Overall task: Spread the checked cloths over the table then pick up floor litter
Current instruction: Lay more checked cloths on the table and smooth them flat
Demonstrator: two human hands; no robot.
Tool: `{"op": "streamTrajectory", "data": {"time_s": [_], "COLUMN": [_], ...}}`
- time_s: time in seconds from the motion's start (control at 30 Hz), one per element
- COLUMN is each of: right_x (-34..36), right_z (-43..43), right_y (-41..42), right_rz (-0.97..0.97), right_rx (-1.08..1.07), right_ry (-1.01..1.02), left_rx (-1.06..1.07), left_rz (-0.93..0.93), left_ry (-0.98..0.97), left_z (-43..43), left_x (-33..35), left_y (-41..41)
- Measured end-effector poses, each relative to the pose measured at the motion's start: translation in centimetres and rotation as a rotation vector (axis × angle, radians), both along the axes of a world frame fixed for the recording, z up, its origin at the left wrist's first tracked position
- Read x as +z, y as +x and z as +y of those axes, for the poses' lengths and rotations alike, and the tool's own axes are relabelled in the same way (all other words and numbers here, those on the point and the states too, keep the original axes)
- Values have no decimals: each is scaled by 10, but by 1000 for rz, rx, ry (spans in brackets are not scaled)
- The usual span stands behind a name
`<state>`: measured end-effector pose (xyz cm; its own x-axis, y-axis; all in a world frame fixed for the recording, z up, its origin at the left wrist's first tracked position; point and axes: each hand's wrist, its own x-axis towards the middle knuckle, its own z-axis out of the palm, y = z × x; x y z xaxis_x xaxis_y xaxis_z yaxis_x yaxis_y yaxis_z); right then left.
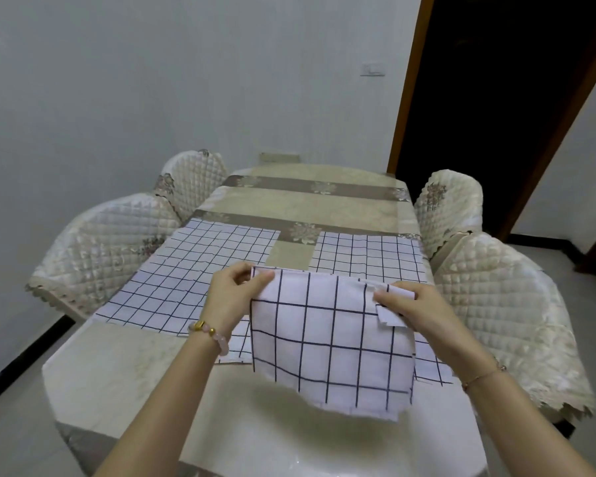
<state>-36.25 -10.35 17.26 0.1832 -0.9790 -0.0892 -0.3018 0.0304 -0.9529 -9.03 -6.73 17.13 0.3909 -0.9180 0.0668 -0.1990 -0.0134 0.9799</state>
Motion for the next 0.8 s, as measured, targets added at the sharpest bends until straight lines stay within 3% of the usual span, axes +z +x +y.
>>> {"op": "streamTrajectory", "data": {"time_s": [0.07, 0.17, 0.2, 0.37, 0.53, 0.63, 0.7, 0.8], "right_x": [-1, -6, -7, -17, -16, -17, -19, -19], "right_z": [-1, 3, 6, 22, 32, 32, 32, 31], "right_y": [-1, 4, 7, 33, 43, 43, 45, 45], "right_rz": [-31, -168, -201, -302, -328, -285, -261, -260], "right_rx": [-3, -42, -45, 18, 155, 184, 200, 198], "right_ry": [8, 44, 50, 89, 107, 77, 73, 63], "left_rx": [68, 158, 125, -300, -209, -339, -408, -261], "left_rz": [-96, -468, -499, -214, -87, 1, -17, -77], "left_ry": [-24, -98, -135, -10, 42, 69, 74, 20], "left_z": [-2, 4, 8, 27, 32, 36, 39, 35], "left_x": [3, 1, -1, -10, -12, -11, -12, -18], "left_y": [-2, -18, -27, -83, -90, -86, -85, -74]}}
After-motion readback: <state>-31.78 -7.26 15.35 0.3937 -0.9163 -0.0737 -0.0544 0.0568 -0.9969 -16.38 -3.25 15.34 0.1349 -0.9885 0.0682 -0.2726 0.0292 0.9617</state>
